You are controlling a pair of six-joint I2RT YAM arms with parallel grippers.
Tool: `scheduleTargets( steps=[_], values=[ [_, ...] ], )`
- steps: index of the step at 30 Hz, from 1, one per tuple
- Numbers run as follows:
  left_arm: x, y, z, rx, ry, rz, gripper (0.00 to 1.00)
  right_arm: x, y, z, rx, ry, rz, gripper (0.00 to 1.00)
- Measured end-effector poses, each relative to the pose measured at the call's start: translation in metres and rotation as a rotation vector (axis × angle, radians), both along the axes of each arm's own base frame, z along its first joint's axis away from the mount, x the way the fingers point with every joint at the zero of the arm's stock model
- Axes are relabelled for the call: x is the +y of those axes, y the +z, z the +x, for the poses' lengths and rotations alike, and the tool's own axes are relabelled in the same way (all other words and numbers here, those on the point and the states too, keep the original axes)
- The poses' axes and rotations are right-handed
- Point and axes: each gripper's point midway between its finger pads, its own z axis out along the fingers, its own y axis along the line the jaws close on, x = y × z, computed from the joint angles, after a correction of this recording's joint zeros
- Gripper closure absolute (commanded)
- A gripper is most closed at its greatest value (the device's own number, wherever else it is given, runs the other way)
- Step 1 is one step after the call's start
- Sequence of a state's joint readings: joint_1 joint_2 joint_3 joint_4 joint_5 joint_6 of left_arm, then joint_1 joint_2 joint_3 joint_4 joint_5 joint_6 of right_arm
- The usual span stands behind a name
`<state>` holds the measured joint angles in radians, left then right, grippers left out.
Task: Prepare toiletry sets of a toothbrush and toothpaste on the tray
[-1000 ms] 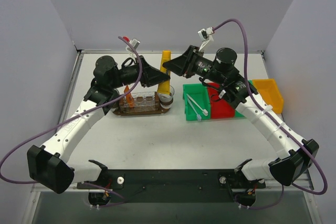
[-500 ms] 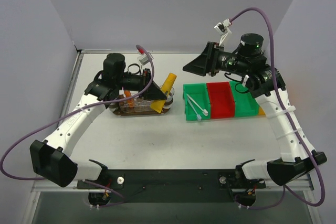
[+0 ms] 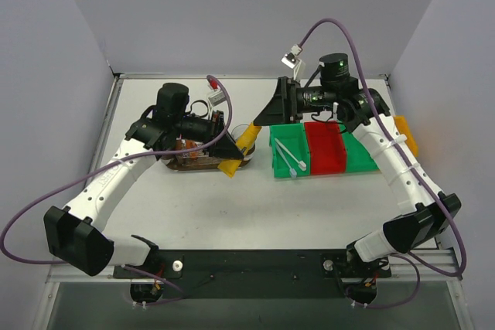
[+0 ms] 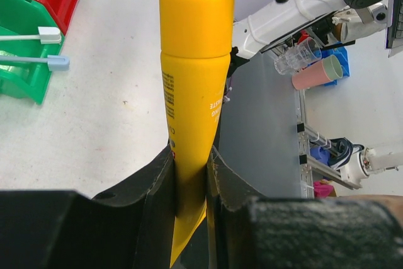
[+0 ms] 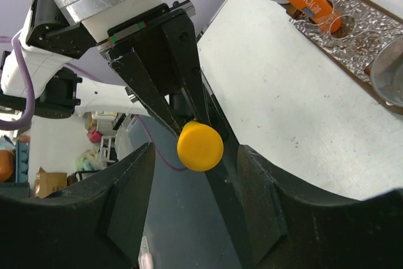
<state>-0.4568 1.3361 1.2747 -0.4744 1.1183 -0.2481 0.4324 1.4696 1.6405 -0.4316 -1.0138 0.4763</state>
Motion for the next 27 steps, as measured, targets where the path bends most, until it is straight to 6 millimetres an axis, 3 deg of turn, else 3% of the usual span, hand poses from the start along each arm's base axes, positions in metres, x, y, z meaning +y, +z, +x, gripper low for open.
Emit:
scheduleTargets(
  steps=[8,21,24,27],
  values=[
    [0.000,0.001,-0.001,-0.004,-0.010,-0.005,0.84,0.008,-0.003,-0.013,0.026,0.069,0.005,0.58],
    [0.000,0.004,-0.003,-0.002,-0.017,-0.007,0.85,0.021,-0.012,-0.013,0.056,0.106,-0.007,0.67],
    [0.000,0.004,-0.003,-0.003,-0.017,-0.007,0.85,0.024,-0.015,-0.015,0.066,0.119,-0.011,0.72],
    [0.000,0.004,-0.003,-0.001,-0.016,-0.007,0.87,0.024,-0.016,-0.014,0.067,0.117,-0.013,0.86]
  ],
)
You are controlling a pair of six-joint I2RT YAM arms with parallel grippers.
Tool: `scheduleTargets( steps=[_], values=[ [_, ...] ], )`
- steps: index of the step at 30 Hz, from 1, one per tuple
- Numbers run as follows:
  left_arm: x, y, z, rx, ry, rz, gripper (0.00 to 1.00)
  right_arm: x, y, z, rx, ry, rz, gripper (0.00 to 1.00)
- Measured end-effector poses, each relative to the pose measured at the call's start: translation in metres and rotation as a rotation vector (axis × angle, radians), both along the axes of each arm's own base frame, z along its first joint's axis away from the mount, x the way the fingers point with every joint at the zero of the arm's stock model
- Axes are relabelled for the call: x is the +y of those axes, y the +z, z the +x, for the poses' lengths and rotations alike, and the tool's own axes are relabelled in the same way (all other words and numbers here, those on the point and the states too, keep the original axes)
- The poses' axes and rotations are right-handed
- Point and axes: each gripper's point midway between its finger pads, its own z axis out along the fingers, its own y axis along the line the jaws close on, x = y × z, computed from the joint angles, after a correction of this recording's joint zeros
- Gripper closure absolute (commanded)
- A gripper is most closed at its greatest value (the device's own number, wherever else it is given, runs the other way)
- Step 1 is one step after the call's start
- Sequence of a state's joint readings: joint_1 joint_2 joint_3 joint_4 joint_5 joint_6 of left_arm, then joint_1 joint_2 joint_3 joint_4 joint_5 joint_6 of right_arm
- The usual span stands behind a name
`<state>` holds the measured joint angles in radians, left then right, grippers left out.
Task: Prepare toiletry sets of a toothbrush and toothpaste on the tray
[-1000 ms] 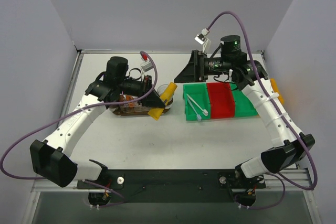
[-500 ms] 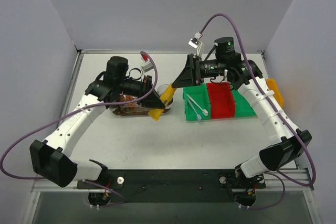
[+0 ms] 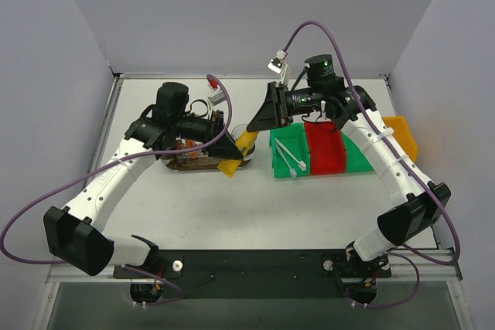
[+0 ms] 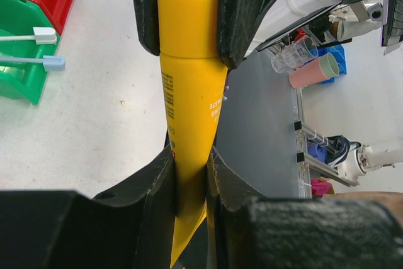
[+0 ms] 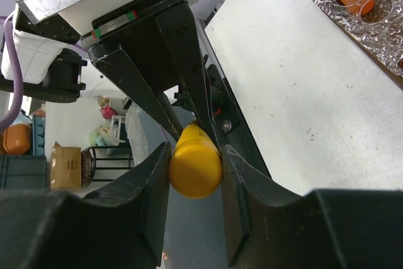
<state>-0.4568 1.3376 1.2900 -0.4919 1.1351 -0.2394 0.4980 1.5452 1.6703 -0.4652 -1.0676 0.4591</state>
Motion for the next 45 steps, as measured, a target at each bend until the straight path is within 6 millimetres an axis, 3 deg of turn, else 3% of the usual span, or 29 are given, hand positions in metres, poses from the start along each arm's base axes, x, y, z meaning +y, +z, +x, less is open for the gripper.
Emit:
scheduleTargets(
  steps=[1,4,5,6,7,10,12,13,16,19,23,27,35,39,45],
  values=[
    [0.000,0.000,0.000,0.000,0.000,0.000,0.87,0.000,0.000,0.000,0.001,-0.001,-0.001,0.94],
    [0.000,0.000,0.001,-0.001,0.005,0.002,0.78,0.000,0.000,0.000,-0.001,-0.001,-0.001,0.97],
    [0.000,0.000,0.001,-0.002,0.007,0.004,0.73,0.000,0.000,0.000,-0.001,-0.002,-0.001,0.97],
    [0.000,0.000,0.002,-0.003,0.011,0.006,0.56,0.000,0.000,0.001,-0.003,-0.004,-0.002,0.98],
    [0.000,0.000,0.003,-0.005,0.018,0.009,0.46,0.000,0.001,0.002,-0.006,-0.008,-0.003,1.00],
    [-0.001,0.001,0.013,-0.031,0.062,0.018,0.29,-0.004,0.001,0.008,-0.013,-0.037,-0.010,1.00],
    [0.000,0.004,0.022,-0.049,0.103,0.019,0.28,-0.008,0.001,0.014,-0.015,-0.067,-0.017,1.00],
    [0.001,0.006,0.028,-0.058,0.128,0.016,0.22,-0.012,0.002,0.020,-0.019,-0.094,-0.018,1.00],
    [0.010,0.019,0.052,-0.091,0.236,-0.008,0.21,-0.032,0.007,0.039,-0.041,-0.201,-0.002,1.00],
    [0.025,0.043,0.078,-0.124,0.366,-0.069,0.21,-0.050,0.019,0.049,-0.080,-0.301,0.045,1.00],
    [0.039,0.080,0.097,-0.144,0.486,-0.177,0.20,-0.055,0.046,0.048,-0.147,-0.364,0.149,1.00],
    [0.039,0.106,0.098,-0.116,0.526,-0.283,0.20,-0.054,0.082,0.052,-0.224,-0.411,0.300,1.00],
    [0.039,0.124,0.091,-0.030,0.533,-0.415,0.19,-0.052,0.131,0.060,-0.315,-0.457,0.482,1.00],
    [0.039,0.124,0.088,0.007,0.525,-0.462,0.21,-0.042,0.139,0.062,-0.313,-0.435,0.525,1.00],
    [0.040,0.138,0.086,0.019,0.517,-0.526,0.34,-0.029,0.132,0.061,-0.272,-0.409,0.531,1.00]
  ],
)
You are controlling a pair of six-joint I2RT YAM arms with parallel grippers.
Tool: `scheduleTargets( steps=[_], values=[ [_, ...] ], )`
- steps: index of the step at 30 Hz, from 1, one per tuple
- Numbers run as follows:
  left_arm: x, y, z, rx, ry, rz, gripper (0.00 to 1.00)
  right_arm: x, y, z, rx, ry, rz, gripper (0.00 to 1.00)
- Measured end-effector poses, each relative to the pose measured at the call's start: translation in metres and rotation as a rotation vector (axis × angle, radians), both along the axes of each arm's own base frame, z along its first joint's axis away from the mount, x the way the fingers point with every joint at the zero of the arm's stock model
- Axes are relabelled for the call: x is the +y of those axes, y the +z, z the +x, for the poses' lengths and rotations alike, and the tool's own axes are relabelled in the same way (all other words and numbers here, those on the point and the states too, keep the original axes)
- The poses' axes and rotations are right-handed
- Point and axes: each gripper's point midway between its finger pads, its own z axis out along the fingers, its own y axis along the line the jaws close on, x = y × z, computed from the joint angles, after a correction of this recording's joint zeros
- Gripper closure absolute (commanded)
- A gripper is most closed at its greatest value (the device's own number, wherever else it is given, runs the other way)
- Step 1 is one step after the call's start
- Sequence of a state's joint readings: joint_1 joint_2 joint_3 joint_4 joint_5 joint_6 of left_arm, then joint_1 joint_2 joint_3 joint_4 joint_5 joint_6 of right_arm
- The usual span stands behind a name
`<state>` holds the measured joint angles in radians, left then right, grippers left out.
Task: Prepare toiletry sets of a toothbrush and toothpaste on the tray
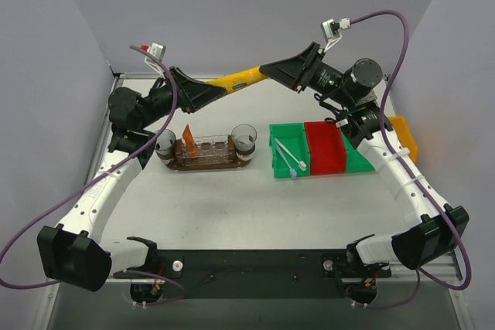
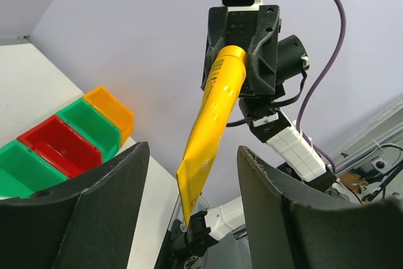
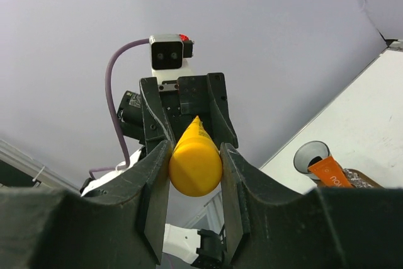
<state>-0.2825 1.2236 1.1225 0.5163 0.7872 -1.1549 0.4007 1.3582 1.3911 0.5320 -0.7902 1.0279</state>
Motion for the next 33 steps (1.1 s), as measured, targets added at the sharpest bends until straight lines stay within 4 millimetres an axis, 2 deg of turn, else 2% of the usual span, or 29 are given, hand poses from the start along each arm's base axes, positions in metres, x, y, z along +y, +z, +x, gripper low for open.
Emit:
scheduleTargets(
  steps=[5,10,17,18,24,27,28,29,33],
  values=[
    [0.001,0.008,-0.003,-0.019,-0.005,-0.040,0.43,0.002,0.003,-0.002,-0.007,0.007,0.019,1.00],
    [0.002,0.003,0.000,0.015,0.001,-0.054,0.44,0.002,0.007,-0.002,-0.018,0.001,0.034,1.00],
    [0.003,0.003,0.002,0.026,0.013,-0.074,0.43,0.003,0.000,0.000,0.012,0.002,0.041,1.00],
    [0.003,0.004,0.003,0.025,0.017,-0.078,0.47,0.003,-0.001,0.000,0.013,0.002,0.041,1.00],
    [0.006,0.007,0.003,0.016,0.030,-0.095,0.53,0.003,-0.002,0.000,0.016,0.002,0.041,1.00],
    [0.006,0.003,0.003,0.031,0.031,-0.104,0.63,0.003,-0.003,0.001,0.018,-0.002,0.040,1.00],
    [0.007,0.001,0.003,0.037,0.032,-0.105,0.72,0.003,-0.003,0.002,0.018,-0.006,0.040,1.00],
    [0.007,0.001,0.003,0.040,0.031,-0.107,0.77,0.003,-0.004,0.003,0.018,-0.009,0.038,1.00],
    [0.007,0.002,0.002,0.036,0.031,-0.109,0.90,0.003,-0.009,0.005,0.034,-0.016,0.037,1.00]
  ],
)
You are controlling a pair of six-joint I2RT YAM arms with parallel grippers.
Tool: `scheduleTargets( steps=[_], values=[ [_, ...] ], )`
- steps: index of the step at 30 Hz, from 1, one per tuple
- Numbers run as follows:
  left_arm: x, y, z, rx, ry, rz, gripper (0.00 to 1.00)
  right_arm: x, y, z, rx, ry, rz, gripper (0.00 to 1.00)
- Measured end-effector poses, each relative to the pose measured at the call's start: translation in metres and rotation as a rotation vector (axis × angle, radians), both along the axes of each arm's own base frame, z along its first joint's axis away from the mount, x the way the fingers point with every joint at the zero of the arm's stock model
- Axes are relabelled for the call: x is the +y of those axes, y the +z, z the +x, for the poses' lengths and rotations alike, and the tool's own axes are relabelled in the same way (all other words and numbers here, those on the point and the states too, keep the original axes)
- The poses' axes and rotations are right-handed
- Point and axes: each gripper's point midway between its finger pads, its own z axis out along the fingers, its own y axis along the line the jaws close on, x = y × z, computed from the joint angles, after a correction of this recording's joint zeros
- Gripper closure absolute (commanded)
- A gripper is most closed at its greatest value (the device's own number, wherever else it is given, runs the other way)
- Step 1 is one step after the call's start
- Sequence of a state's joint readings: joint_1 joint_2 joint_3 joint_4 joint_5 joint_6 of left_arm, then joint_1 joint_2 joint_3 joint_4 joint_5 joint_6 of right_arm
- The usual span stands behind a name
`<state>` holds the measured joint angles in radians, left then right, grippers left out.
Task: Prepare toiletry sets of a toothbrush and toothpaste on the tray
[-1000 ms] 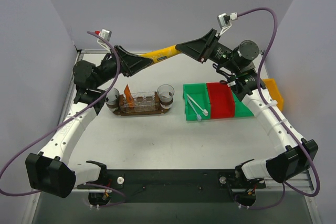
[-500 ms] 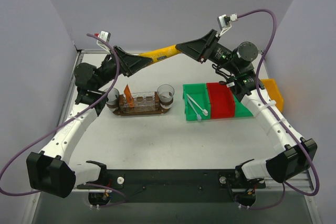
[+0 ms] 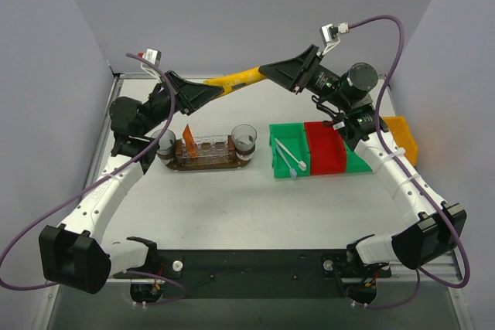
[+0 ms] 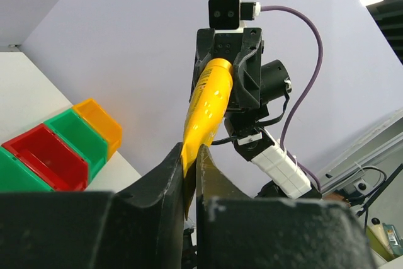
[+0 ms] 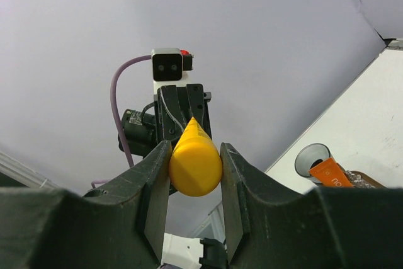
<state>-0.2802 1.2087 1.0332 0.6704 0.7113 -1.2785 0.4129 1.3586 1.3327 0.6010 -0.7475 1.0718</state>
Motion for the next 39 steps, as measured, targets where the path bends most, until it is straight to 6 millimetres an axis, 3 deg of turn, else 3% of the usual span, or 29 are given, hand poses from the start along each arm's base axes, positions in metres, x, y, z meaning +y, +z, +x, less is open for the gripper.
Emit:
scheduleTargets(
  steps=[2,6,7,8,13,20,24,30,35,39],
  values=[
    [0.000,0.000,0.000,-0.002,0.001,0.001,1.00,0.000,-0.001,0.000,0.001,-0.001,-0.002,0.98],
    [0.000,-0.001,0.000,0.004,0.003,0.006,1.00,0.000,-0.004,0.002,0.012,-0.008,-0.010,0.79],
    [0.000,-0.002,0.000,0.008,0.002,0.008,1.00,0.000,-0.006,0.002,0.015,-0.011,-0.012,0.69],
    [0.000,-0.005,0.001,0.013,0.002,0.013,1.00,-0.001,-0.009,0.002,0.019,-0.015,-0.015,0.65],
    [0.000,-0.020,0.005,0.038,0.011,0.064,1.00,-0.007,-0.035,0.007,0.063,-0.056,-0.059,0.52],
    [0.013,-0.047,0.015,0.065,0.109,0.287,1.00,-0.041,-0.073,0.020,0.130,-0.203,-0.162,0.48],
    [0.022,-0.061,0.008,0.065,0.138,0.407,1.00,-0.070,-0.076,0.018,0.134,-0.297,-0.189,0.47],
    [0.041,-0.106,0.012,0.149,0.196,0.649,1.00,-0.109,-0.095,0.030,0.181,-0.445,-0.307,0.47],
    [0.062,-0.145,0.021,0.248,0.255,0.885,1.00,-0.128,-0.114,0.031,0.197,-0.525,-0.461,0.48],
    [0.063,-0.172,0.017,0.295,0.245,1.052,1.00,-0.141,-0.124,0.031,0.204,-0.583,-0.542,0.48]
  ],
)
